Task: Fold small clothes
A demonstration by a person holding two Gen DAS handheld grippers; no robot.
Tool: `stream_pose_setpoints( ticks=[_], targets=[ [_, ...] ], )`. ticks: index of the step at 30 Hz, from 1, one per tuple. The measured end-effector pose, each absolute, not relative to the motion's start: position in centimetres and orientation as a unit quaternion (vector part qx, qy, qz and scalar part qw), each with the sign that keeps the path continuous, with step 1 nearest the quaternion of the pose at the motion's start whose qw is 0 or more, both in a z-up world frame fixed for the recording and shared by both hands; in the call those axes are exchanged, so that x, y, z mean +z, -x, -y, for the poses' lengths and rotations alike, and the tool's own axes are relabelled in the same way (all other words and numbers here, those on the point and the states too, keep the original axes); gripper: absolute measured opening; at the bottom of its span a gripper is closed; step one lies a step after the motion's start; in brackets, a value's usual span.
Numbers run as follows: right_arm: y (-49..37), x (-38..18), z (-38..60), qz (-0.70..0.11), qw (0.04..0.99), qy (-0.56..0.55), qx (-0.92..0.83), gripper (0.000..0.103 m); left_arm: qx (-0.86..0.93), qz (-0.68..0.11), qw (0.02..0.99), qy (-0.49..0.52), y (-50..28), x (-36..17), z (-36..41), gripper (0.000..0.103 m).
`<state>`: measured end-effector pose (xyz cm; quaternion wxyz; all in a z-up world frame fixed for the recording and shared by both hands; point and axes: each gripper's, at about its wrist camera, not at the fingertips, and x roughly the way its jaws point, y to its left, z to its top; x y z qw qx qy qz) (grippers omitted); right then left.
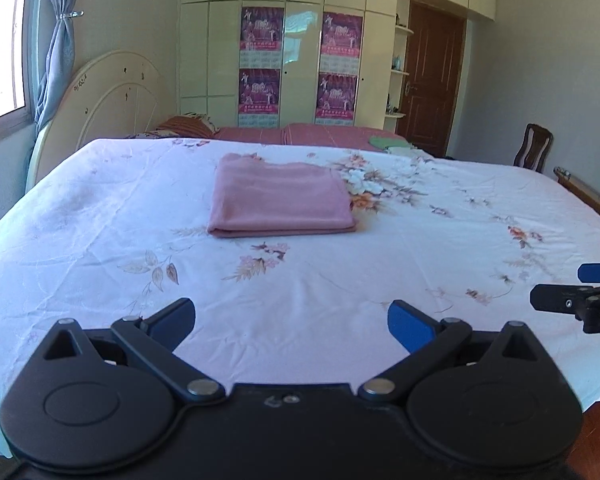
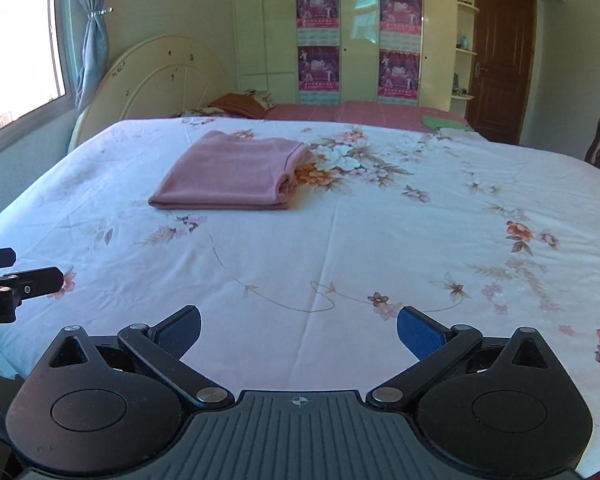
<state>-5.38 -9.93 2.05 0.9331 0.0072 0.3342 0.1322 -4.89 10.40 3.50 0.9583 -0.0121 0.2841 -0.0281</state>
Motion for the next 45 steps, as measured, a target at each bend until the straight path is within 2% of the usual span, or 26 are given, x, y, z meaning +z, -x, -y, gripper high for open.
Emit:
stream_pose_setpoints(
  ticks=[12,45],
  targets=[
    [10.9,7.7,10.5,-0.254,0.959,-0.007,0.122,0.103,-0.046,-0.213,0.976,-0.009,9.0,7.5,-7.3,0.103],
    [12.3,9.0,11.6,-0.224,0.967,-0.001,0.125,0.103,-0.038,-0.189,0.981,-0.01,10.1,8.3,-8.0,0.103]
  ],
)
